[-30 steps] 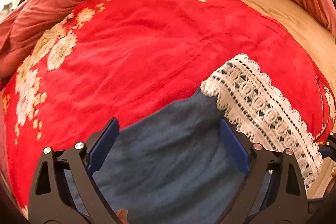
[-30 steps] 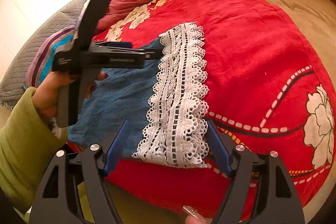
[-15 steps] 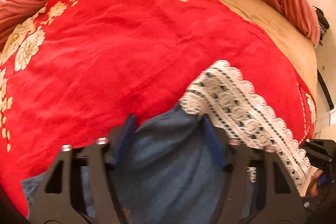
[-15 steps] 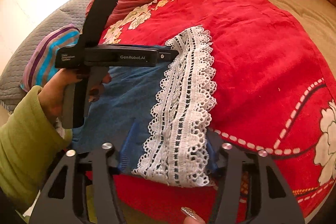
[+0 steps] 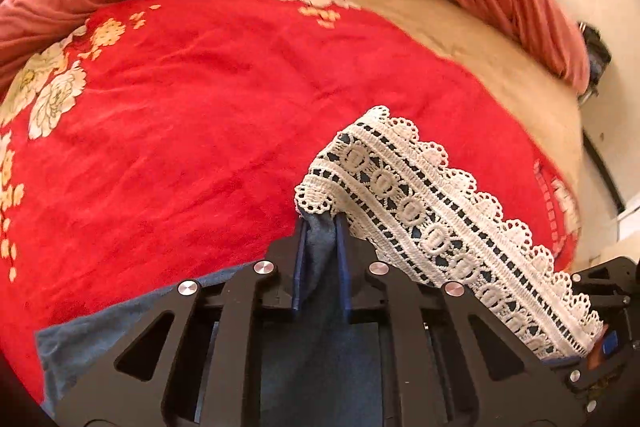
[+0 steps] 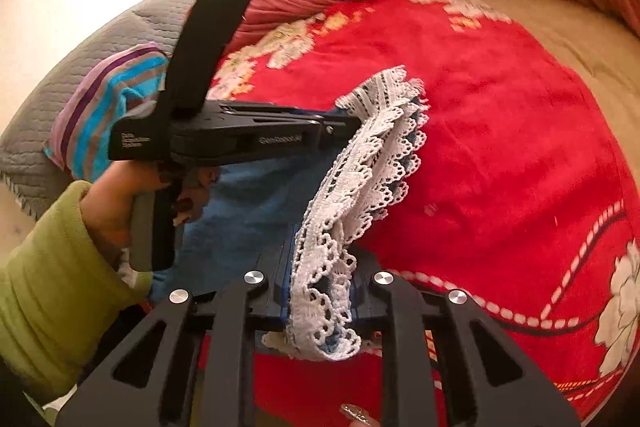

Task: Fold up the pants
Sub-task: 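Pinch the denim with the left tool while the right tool pinches the lace trim, then lift the held edges and fold them over onto the pants, then open both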

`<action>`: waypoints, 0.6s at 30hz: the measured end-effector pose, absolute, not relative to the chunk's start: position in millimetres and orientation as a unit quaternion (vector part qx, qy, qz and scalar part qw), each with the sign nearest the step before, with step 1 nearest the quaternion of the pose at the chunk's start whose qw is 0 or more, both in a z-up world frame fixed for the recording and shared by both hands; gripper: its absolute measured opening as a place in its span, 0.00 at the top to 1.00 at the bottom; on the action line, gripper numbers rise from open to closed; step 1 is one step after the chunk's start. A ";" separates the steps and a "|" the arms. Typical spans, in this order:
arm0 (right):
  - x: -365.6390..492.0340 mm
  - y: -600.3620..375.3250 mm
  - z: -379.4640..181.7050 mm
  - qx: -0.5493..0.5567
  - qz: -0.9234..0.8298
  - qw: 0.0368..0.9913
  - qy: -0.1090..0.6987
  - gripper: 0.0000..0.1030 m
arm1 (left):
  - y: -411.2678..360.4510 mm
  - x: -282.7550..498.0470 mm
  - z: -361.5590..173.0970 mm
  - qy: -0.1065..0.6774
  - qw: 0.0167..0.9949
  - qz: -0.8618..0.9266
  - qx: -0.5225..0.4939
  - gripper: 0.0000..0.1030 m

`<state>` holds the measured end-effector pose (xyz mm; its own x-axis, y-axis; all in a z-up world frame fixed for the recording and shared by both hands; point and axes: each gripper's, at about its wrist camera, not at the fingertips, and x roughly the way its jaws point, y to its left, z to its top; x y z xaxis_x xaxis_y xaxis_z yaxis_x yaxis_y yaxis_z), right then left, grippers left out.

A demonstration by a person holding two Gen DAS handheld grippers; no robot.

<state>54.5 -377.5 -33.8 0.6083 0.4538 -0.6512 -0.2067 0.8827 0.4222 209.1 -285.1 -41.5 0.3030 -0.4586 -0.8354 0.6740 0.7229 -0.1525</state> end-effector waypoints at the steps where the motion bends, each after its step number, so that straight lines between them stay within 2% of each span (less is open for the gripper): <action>1: 55.2 -373.6 -28.1 0.149 0.192 0.885 0.397 0.82 | -280.0 211.1 -36.0 0.469 0.801 -0.357 0.102 0.94; 11: 70.2 -293.0 30.6 0.082 0.276 0.891 0.352 0.82 | -180.1 209.8 17.2 0.419 0.843 -0.336 0.021 0.93; 14: 75.7 -261.9 31.8 0.059 0.298 0.883 0.358 0.82 | -142.6 206.9 14.0 0.419 0.855 -0.305 0.006 0.89; 18: 83.6 -212.9 14.6 0.012 0.312 0.866 0.391 0.82 | -91.9 202.8 -1.7 0.426 0.867 -0.258 -0.033 0.78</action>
